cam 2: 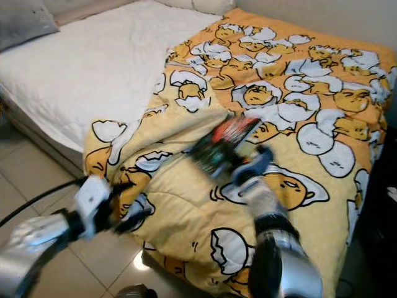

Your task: Clean up the room

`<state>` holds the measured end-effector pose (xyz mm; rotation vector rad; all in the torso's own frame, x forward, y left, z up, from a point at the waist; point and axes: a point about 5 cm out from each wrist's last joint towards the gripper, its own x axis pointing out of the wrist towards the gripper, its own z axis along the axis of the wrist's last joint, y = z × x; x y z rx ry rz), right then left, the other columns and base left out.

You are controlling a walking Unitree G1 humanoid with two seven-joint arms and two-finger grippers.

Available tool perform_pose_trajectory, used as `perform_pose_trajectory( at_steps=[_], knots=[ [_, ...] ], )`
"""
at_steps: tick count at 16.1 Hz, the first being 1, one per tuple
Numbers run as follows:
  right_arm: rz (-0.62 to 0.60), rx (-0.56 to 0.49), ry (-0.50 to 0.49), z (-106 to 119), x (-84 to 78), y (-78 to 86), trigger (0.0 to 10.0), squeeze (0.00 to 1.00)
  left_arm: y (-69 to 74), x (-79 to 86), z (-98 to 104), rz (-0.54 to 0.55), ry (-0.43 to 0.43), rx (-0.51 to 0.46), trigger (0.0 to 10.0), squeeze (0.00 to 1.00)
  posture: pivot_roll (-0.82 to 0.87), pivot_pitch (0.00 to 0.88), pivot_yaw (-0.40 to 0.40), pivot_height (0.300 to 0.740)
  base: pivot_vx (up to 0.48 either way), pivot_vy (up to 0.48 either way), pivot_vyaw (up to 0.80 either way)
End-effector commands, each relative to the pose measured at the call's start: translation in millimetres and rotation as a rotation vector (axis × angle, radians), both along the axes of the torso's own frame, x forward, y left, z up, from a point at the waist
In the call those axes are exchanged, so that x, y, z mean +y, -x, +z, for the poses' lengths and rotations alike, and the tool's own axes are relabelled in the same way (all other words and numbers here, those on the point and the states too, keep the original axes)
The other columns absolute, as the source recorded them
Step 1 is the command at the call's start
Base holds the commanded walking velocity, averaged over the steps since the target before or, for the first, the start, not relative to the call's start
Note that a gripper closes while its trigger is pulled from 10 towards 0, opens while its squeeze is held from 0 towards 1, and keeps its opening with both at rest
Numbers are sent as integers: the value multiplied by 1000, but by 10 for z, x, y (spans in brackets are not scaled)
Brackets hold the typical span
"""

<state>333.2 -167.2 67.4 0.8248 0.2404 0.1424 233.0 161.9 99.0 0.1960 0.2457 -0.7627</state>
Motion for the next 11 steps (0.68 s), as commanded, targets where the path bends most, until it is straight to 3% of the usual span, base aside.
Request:
perform_pose_trajectory(
  at_steps=[1, 2, 3, 4, 7, 8, 11],
  knots=[
    [-10, -105, 99, 268, -23, 31, 0, 0, -81, 8, 39, 73, 11, -50, 10000, 0, -53, 0, 70, 740, 0, 0, 0],
    [-21, -123, 132, 315, -26, 84, 0, 0, -101, -6, 38, 95, 24, -58, 10000, 0, -62, 0, 74, 740, 0, 0, 0],
    [-52, -154, 242, 403, -24, 217, 0, 0, -122, -33, 12, 127, 37, -58, 10000, 0, -91, 0, 90, 740, 0, 0, 0],
    [-95, -136, 345, 427, -21, 345, 10000, 0, -150, -32, -5, 179, 52, -56, 10000, 0, -98, 0, 89, 740, 0, 0, 0],
    [-189, -71, 652, 351, -14, 568, 10000, 0, -224, 0, 32, 308, 49, -130, 10000, 0, -85, 0, 63, 740, 0, 0, 0],
    [-224, -53, 677, 341, -29, 581, 10000, 0, -242, 11, 56, 336, 53, -160, 10000, 0, -70, 0, 52, 740, 0, 0, 0],
    [-310, -7, 624, 354, -67, 613, 10000, 0, -296, 48, 100, 394, 28, -199, 10000, 0, -54, 0, 45, 740, 0, 0, -713]
  ],
)
